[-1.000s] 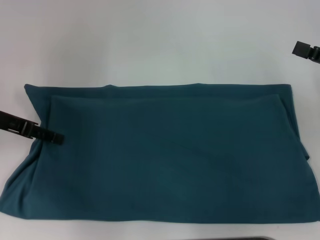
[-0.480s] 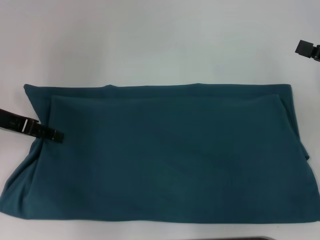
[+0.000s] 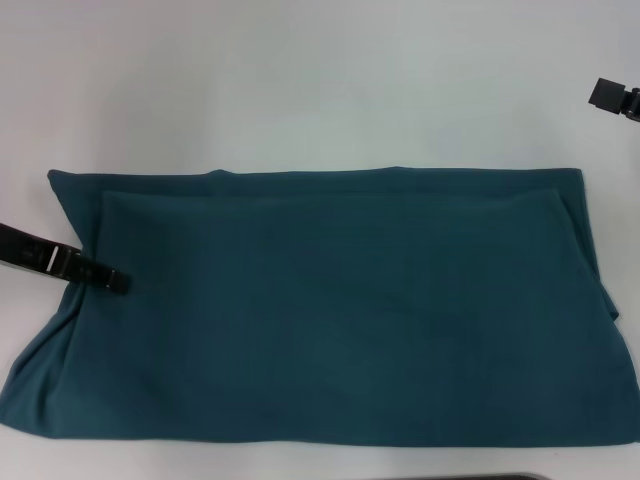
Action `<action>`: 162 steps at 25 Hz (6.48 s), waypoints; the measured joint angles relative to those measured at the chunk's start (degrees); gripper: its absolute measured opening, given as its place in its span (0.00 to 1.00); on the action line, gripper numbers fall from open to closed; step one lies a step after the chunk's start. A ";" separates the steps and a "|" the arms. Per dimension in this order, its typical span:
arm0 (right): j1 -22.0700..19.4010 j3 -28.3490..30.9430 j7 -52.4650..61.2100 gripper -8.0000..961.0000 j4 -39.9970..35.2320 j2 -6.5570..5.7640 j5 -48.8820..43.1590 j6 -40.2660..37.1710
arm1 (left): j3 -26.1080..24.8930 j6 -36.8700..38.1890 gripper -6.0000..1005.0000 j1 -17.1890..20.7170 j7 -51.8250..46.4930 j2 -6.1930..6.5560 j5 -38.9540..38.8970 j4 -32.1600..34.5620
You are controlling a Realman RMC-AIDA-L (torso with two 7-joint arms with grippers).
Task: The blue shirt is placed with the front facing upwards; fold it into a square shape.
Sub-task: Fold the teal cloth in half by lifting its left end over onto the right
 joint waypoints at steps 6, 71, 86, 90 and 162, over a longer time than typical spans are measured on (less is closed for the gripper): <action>0.19 0.00 0.00 0.81 0.03 0.00 0.00 0.01 | 0.61 -0.15 0.64 -0.11 -0.01 -0.15 0.04 0.01; 0.67 0.36 0.51 0.81 -0.28 0.00 0.00 0.22 | 2.84 -1.59 0.12 -1.55 -3.56 -0.25 2.50 -1.78; 0.90 0.45 0.70 0.81 -0.32 -0.15 0.09 0.08 | 3.03 0.12 0.43 -1.86 -4.16 0.28 2.60 -1.83; 0.90 0.45 0.70 0.81 -0.32 -0.17 0.10 -0.02 | 3.22 0.47 0.59 -1.92 -4.14 0.45 2.76 -1.65; 4.06 -0.25 0.72 0.81 0.30 0.56 0.31 3.15 | -1.98 1.24 0.02 0.39 -2.82 11.38 4.02 1.94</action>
